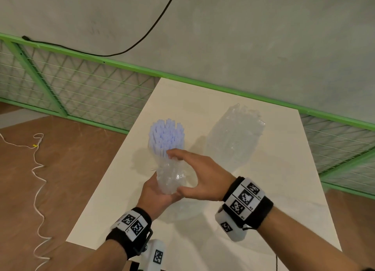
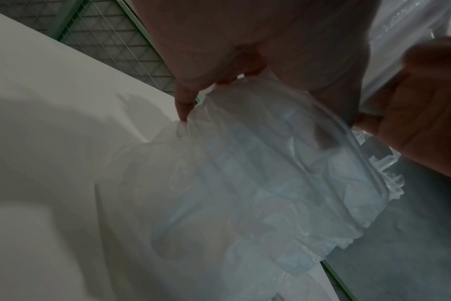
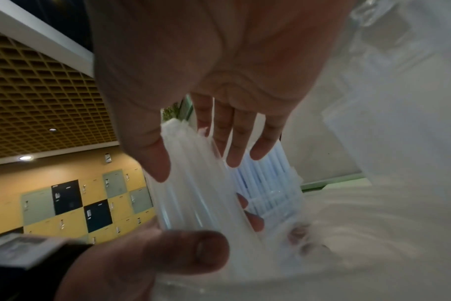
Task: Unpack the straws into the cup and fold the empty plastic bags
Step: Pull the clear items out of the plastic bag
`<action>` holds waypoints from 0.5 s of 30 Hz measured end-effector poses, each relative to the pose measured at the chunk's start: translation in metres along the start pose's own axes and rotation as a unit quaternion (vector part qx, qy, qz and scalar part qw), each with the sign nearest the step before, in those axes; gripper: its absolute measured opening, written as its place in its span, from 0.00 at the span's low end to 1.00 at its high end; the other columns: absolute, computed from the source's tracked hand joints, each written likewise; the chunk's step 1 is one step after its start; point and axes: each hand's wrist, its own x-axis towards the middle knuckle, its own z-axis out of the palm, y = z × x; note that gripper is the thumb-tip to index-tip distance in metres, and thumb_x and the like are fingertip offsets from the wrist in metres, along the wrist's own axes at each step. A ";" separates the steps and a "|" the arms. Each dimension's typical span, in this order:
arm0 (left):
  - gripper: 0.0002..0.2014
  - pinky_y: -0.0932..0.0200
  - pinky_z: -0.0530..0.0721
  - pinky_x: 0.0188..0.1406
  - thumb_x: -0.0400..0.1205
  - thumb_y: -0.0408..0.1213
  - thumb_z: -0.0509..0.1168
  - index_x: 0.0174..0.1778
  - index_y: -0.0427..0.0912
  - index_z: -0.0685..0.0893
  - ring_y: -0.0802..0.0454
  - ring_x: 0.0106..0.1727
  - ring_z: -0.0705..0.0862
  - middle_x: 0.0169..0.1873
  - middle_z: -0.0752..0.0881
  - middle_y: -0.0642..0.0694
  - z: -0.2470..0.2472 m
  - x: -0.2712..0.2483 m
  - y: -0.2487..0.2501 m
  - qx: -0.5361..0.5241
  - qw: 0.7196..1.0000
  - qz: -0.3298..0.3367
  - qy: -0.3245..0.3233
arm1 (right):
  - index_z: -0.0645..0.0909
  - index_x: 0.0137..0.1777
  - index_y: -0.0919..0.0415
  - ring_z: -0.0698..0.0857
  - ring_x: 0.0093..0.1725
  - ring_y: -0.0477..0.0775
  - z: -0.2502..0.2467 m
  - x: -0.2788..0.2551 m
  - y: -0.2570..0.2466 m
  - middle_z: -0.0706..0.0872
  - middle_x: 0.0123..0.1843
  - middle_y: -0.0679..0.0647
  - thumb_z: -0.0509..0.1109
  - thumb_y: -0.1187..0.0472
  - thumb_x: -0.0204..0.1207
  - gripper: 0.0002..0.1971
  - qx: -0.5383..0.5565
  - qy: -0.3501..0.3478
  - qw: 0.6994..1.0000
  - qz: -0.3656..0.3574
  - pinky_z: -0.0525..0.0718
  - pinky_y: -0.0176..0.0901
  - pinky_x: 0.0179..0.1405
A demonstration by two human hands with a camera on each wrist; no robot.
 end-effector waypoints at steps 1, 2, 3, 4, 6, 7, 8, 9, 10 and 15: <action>0.32 0.56 0.85 0.53 0.59 0.35 0.86 0.59 0.51 0.85 0.54 0.54 0.90 0.50 0.92 0.51 0.000 -0.001 0.000 -0.001 1.000 0.001 -0.002 | 0.67 0.80 0.51 0.76 0.69 0.40 0.002 0.000 0.002 0.80 0.70 0.44 0.77 0.61 0.70 0.38 0.008 0.020 1.000 -0.001 0.70 0.27 0.69; 0.32 0.54 0.85 0.55 0.61 0.32 0.86 0.59 0.51 0.85 0.54 0.55 0.90 0.51 0.92 0.50 0.000 -0.001 0.000 -0.001 1.000 0.002 -0.004 | 0.69 0.78 0.51 0.79 0.66 0.41 0.005 0.000 0.005 0.82 0.66 0.44 0.76 0.62 0.70 0.36 0.011 0.043 0.999 -0.006 0.73 0.30 0.67; 0.31 0.53 0.85 0.56 0.62 0.32 0.86 0.60 0.50 0.85 0.53 0.56 0.89 0.52 0.92 0.50 0.000 -0.001 0.001 0.000 1.000 0.003 -0.005 | 0.72 0.76 0.52 0.81 0.62 0.41 0.007 0.000 0.007 0.84 0.61 0.44 0.76 0.63 0.69 0.33 0.011 0.066 0.998 -0.013 0.76 0.32 0.65; 0.30 0.52 0.85 0.57 0.63 0.32 0.86 0.60 0.50 0.85 0.53 0.56 0.89 0.52 0.92 0.50 0.000 -0.001 0.001 0.001 1.000 0.003 -0.004 | 0.74 0.74 0.53 0.82 0.59 0.42 0.011 -0.001 0.009 0.85 0.57 0.44 0.75 0.65 0.69 0.31 0.011 0.086 0.996 -0.018 0.77 0.34 0.64; 0.29 0.53 0.85 0.57 0.62 0.34 0.86 0.59 0.48 0.86 0.55 0.55 0.90 0.51 0.92 0.50 -0.001 -0.001 0.001 0.005 1.000 0.006 -0.002 | 0.78 0.69 0.54 0.82 0.55 0.42 0.018 -0.002 0.011 0.84 0.52 0.44 0.76 0.65 0.68 0.27 0.012 0.109 0.994 -0.021 0.79 0.37 0.61; 0.29 0.53 0.86 0.57 0.61 0.38 0.86 0.58 0.48 0.86 0.55 0.54 0.90 0.50 0.92 0.51 -0.001 -0.001 0.000 0.010 1.000 0.010 0.000 | 0.80 0.66 0.54 0.82 0.54 0.42 0.022 -0.002 0.011 0.83 0.50 0.44 0.76 0.65 0.68 0.25 0.012 0.117 0.993 -0.021 0.80 0.37 0.59; 0.29 0.52 0.86 0.57 0.59 0.42 0.85 0.57 0.49 0.87 0.54 0.54 0.90 0.49 0.92 0.51 0.000 -0.001 0.000 0.017 1.000 0.011 0.002 | 0.81 0.63 0.55 0.82 0.53 0.42 0.025 -0.002 0.012 0.83 0.50 0.45 0.76 0.66 0.68 0.22 0.014 0.128 0.991 -0.021 0.80 0.37 0.58; 0.29 0.52 0.86 0.56 0.58 0.44 0.83 0.56 0.50 0.87 0.54 0.54 0.90 0.49 0.92 0.50 0.000 -0.001 -0.001 0.020 1.000 0.010 0.005 | 0.82 0.60 0.55 0.82 0.52 0.42 0.028 -0.002 0.013 0.83 0.49 0.45 0.76 0.66 0.68 0.20 0.018 0.142 0.990 -0.022 0.80 0.36 0.57; 0.28 0.52 0.86 0.56 0.59 0.44 0.83 0.56 0.51 0.87 0.54 0.53 0.90 0.49 0.92 0.50 0.000 0.000 -0.002 0.023 1.000 0.008 0.010 | 0.83 0.56 0.57 0.82 0.51 0.41 0.029 -0.002 0.013 0.84 0.49 0.46 0.77 0.67 0.67 0.17 0.024 0.155 0.987 -0.024 0.80 0.36 0.56; 0.22 0.53 0.87 0.55 0.67 0.33 0.81 0.56 0.49 0.87 0.55 0.51 0.90 0.47 0.92 0.51 -0.002 0.003 -0.007 0.057 0.998 0.003 0.021 | 0.82 0.49 0.57 0.87 0.52 0.45 0.034 -0.002 0.015 0.89 0.49 0.45 0.74 0.67 0.73 0.08 0.072 0.179 0.981 0.005 0.84 0.43 0.55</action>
